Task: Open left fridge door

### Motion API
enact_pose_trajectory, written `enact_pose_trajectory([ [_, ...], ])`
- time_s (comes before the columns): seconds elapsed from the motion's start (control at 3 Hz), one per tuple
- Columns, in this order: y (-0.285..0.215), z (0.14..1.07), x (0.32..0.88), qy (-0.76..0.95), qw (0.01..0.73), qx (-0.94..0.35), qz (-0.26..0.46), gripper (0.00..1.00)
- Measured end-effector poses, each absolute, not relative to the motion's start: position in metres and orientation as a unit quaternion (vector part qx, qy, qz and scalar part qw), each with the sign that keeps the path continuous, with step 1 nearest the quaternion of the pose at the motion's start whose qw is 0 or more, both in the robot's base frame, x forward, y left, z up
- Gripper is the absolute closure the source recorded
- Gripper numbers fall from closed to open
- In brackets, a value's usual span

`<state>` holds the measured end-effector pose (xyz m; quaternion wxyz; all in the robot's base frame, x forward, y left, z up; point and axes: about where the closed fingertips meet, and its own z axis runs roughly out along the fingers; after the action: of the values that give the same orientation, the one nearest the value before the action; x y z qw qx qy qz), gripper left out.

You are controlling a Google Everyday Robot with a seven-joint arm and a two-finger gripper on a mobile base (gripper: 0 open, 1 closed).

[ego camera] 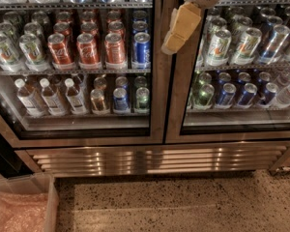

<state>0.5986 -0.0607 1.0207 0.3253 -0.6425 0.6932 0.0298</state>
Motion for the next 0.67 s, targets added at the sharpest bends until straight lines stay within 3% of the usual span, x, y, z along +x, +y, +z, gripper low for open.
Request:
enact_pose_trajectory([
  [0.67,-0.0535,1.0222,0.6006,0.688,0.368,-0.624,0.049,0.00],
])
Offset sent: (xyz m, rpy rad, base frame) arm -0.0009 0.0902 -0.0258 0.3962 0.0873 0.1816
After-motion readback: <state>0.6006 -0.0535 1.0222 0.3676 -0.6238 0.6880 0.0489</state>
